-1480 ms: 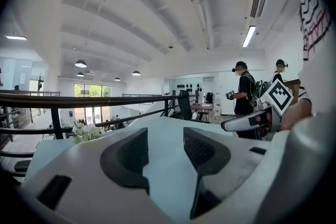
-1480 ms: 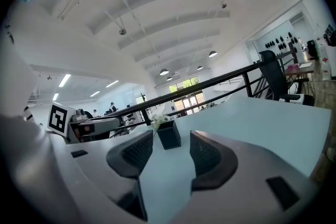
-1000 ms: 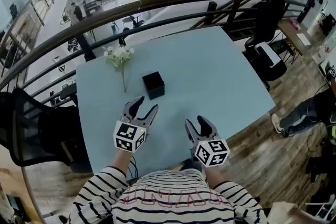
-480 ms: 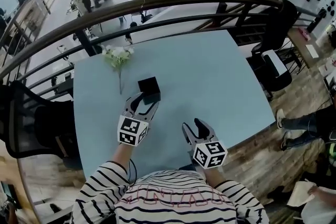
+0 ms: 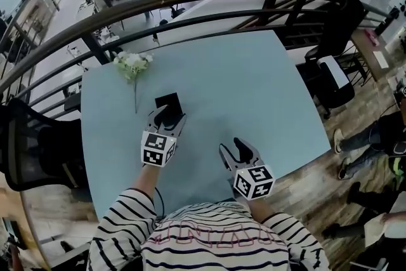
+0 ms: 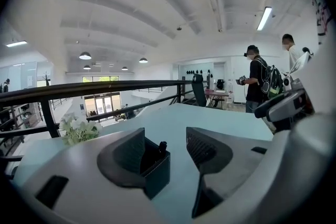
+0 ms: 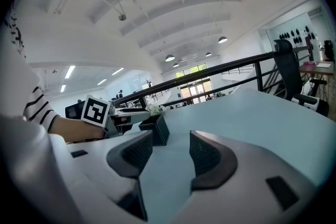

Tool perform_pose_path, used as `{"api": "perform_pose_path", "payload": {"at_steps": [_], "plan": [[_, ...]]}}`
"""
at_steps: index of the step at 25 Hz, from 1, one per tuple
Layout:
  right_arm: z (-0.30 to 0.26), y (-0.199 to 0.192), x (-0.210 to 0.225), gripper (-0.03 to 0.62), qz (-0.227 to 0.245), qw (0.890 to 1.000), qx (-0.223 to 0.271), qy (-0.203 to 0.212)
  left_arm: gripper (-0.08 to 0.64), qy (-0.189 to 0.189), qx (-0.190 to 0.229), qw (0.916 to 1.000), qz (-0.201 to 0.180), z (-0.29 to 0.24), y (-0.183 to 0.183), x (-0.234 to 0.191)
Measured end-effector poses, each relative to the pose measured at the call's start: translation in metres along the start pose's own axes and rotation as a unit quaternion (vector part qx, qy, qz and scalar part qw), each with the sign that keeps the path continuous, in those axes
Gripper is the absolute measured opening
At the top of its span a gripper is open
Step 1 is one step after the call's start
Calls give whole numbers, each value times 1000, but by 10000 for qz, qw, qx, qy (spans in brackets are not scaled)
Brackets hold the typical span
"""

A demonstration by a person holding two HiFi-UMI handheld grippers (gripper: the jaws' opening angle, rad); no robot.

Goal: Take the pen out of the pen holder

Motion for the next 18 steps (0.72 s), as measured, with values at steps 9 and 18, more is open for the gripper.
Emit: {"api": "perform_pose_path", "payload": {"at_steps": [9,18], "plan": [[-6,-4,27,215,-29,9999,-114,6,224,117,-332,9993,-88,-32,-9,-4],[-11,-2,43,215,-65,9998,-136,91,178,312,-832,9960,-62,-50,-17,-6]]}}
Point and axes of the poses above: the fingertips, and each gripper's own axes: z backward along the fingers, x to its right, y out of its top, the point moved 6 cm from there along z, backward along the fingers, and after that the axes turned 7 degrees about z, right-handed, at the moved point
